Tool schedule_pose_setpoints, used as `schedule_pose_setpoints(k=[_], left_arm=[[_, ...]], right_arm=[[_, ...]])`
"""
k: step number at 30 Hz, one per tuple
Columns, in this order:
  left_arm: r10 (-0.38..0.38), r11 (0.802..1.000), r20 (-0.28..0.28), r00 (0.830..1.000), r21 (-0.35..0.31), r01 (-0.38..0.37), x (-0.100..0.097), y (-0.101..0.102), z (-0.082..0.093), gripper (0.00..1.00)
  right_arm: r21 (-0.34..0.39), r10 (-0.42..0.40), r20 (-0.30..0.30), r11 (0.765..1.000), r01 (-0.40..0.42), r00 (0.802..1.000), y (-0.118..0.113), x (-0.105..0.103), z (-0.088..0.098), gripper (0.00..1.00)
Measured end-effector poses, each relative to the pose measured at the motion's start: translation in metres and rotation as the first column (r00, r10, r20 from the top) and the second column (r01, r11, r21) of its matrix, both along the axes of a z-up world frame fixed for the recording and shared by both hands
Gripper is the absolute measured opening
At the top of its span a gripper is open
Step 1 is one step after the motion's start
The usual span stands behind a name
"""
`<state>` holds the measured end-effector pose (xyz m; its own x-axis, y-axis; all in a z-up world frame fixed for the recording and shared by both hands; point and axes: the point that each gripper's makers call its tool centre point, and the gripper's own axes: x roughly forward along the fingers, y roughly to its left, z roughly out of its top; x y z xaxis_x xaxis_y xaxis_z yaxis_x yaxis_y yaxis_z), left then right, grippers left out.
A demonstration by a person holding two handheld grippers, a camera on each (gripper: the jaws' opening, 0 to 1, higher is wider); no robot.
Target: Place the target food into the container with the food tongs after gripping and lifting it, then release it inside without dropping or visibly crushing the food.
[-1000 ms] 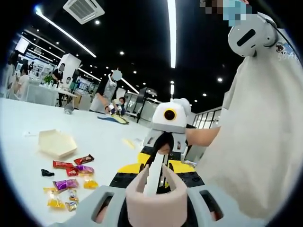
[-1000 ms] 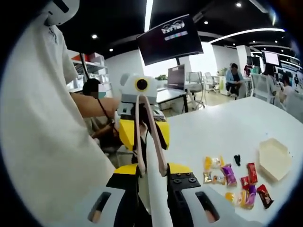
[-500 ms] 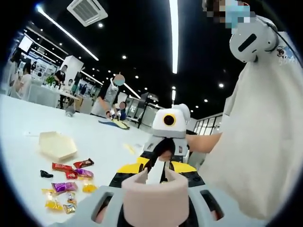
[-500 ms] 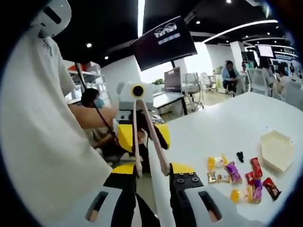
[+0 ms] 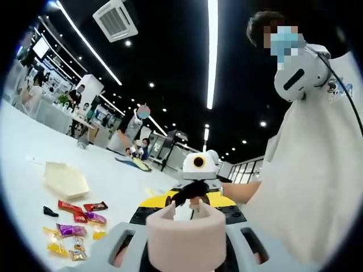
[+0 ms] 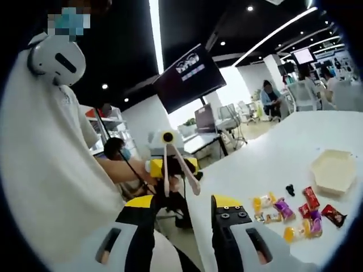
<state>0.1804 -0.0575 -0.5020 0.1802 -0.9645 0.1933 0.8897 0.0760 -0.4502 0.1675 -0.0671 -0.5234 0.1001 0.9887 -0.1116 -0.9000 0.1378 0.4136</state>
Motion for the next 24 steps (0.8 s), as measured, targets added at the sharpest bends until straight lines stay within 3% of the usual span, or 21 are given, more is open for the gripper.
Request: schedule_pose_setpoints(k=[2, 3, 4, 10, 24], left_arm=[[-0.018, 1.0, 0.0, 1.0, 0.018, 0.018, -0.003, -0.005, -0.004, 0.22], [-0.02, 1.0, -0.002, 1.0, 0.019, 0.02, -0.004, -0.006, -0.005, 0.22], [-0.032, 0.999, -0.007, 0.999, 0.009, 0.032, -0.007, -0.007, -0.005, 0.21], [-0.016, 1.0, -0.015, 1.0, -0.005, 0.015, -0.007, -0.007, -0.004, 0.22], [0.025, 0.997, -0.046, 0.999, -0.071, -0.028, 0.002, -0.001, 0.003, 0.21]], right_arm=[[0.032, -0.006, -0.004, 0.999, 0.006, 1.0, 0.003, 0.0, 0.004, 0.36], [0.054, -0.014, 0.001, 0.998, 0.014, 1.0, 0.004, 0.001, 0.007, 0.28], [0.041, -0.019, 0.013, 0.999, 0.019, 1.0, 0.002, 0.002, 0.005, 0.26], [0.068, -0.014, -0.038, 0.998, 0.017, 0.999, 0.003, 0.0, 0.006, 0.27], [0.085, -0.049, -0.045, 0.995, 0.052, 0.998, -0.002, 0.007, 0.012, 0.21]])
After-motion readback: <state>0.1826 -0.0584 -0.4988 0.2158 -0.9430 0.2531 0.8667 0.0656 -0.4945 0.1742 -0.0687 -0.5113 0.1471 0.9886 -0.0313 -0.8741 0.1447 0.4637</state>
